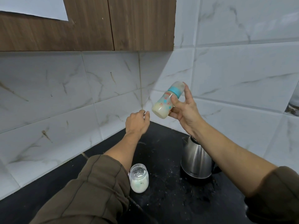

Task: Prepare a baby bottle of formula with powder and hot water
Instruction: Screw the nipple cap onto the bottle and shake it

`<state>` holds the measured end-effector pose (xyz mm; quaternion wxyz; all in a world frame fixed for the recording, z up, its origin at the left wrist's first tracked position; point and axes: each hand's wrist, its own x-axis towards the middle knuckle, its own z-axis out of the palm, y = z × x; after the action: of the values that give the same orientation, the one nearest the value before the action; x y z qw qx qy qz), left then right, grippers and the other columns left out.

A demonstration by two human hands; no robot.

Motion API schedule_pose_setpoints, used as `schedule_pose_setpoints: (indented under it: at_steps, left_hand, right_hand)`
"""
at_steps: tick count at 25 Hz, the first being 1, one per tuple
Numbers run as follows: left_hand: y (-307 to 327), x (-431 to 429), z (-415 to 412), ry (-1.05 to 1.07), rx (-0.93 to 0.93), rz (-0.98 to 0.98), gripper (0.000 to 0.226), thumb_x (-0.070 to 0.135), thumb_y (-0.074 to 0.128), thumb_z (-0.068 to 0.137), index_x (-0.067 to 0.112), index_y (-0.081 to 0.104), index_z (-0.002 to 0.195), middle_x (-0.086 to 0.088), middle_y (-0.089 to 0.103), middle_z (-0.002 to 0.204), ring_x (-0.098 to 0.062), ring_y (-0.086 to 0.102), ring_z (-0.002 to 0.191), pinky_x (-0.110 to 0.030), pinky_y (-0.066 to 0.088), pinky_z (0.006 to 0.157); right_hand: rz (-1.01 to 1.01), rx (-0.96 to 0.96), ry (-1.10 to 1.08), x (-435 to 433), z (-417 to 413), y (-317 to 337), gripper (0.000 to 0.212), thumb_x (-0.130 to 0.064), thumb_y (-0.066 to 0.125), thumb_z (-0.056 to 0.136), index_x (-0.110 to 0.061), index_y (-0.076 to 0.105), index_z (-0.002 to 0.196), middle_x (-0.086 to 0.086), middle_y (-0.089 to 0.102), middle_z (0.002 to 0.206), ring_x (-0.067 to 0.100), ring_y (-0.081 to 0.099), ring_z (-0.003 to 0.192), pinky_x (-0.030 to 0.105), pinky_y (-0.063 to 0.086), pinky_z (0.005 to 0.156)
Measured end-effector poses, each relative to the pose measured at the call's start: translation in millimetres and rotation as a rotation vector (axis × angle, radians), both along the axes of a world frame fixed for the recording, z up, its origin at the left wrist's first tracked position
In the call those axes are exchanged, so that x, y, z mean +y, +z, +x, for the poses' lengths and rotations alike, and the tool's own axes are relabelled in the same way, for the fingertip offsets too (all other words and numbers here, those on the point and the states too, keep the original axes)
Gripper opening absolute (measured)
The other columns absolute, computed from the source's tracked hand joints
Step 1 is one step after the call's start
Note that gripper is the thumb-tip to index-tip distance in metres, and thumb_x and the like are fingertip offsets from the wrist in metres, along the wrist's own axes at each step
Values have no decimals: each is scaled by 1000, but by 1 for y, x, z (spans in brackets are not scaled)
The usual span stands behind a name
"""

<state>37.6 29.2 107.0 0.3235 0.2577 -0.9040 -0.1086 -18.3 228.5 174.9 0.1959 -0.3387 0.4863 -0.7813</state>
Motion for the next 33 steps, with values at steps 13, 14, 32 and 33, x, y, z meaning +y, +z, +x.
schedule_pose_setpoints:
  at_steps: [13,14,32,33]
  left_hand:
    - [-2,-4,0,13,4,9,39,38,39,104,15,69,114,-10,74,97,-32,64,89,-40,53,79]
    - [-2,-4,-1,8,-15,-7,33,36,45,103,16,68,115,-10,74,98,-31,65,90,-39,52,78]
    - [3,-2,2,16,-12,-7,37,38,42,104,15,68,118,-10,74,100,-31,65,90,-38,50,76]
    - [4,-1,1,13,-32,-20,34,36,47,103,15,67,121,-10,74,102,-29,66,90,-38,51,76]
  right_hand:
    - [-21,-301,103,-2,4,-5,59,-25,67,98,-17,46,151,10,73,116,26,78,90,37,64,67]
    - [56,-225,171,0,10,-8,60,-25,68,95,-19,47,151,11,74,115,27,78,91,38,64,66]
    - [-3,-216,226,-1,7,-3,42,-28,66,98,-21,55,138,12,72,117,27,77,95,39,66,73]
    - [71,-132,277,1,11,-4,50,-27,67,96,-24,53,143,12,73,117,28,76,97,40,66,73]
